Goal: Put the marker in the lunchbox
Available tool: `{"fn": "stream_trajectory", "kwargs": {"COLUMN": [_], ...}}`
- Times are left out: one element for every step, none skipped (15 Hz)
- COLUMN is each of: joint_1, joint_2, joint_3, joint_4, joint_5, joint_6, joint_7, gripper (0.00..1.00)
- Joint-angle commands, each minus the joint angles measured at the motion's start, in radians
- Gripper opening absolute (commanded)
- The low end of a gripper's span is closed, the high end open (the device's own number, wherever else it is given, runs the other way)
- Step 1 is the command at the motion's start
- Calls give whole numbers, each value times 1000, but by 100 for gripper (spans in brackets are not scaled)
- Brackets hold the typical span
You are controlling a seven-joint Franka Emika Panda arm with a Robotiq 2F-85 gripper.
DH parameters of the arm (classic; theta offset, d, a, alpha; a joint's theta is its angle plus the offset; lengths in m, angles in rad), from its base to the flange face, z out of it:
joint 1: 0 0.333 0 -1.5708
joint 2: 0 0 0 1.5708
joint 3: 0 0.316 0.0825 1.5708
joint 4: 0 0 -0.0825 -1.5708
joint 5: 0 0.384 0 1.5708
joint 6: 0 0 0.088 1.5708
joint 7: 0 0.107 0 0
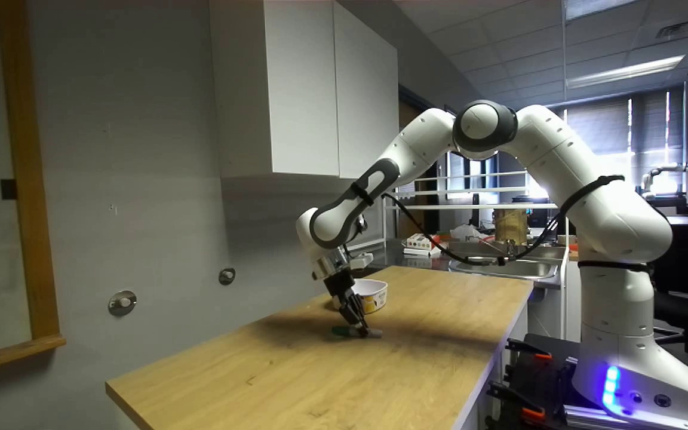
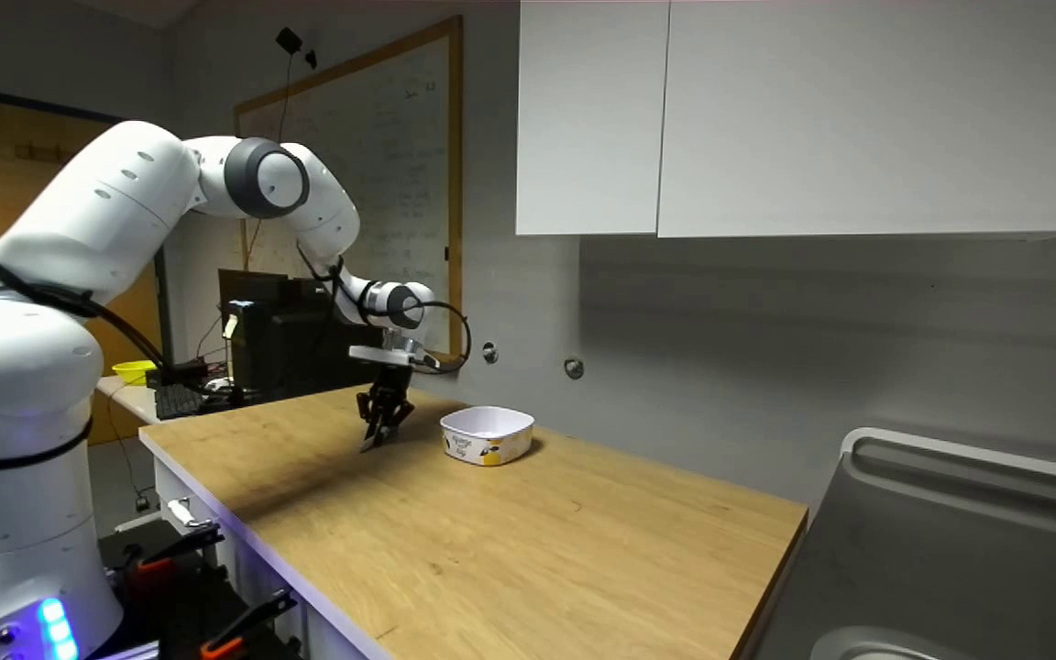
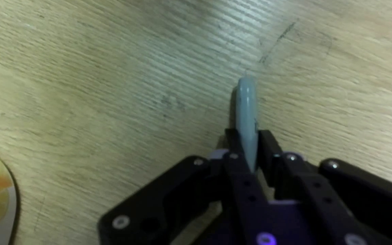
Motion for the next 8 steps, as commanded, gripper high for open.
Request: {"fn": "stream_trajectory", "kwargs": {"joint_1": [-16, -19, -25, -30, -35, -38, -42, -46], "joint_2": [-6, -17, -35, -51, -78, -99, -126, -149], "joint_3": [7, 6, 7, 8, 11, 10, 10, 8], "joint_4": [39, 41, 42, 43, 40, 39, 35, 34], "joint_5": [32, 41, 54, 70, 89, 104, 121, 133], "joint_6": [-18, -17, -13, -12, -12, -12, -10, -10], "joint_7": [9, 17, 19, 21, 24, 25, 25, 27], "gripper": [9, 9, 9, 9, 9, 9, 9, 9]}}
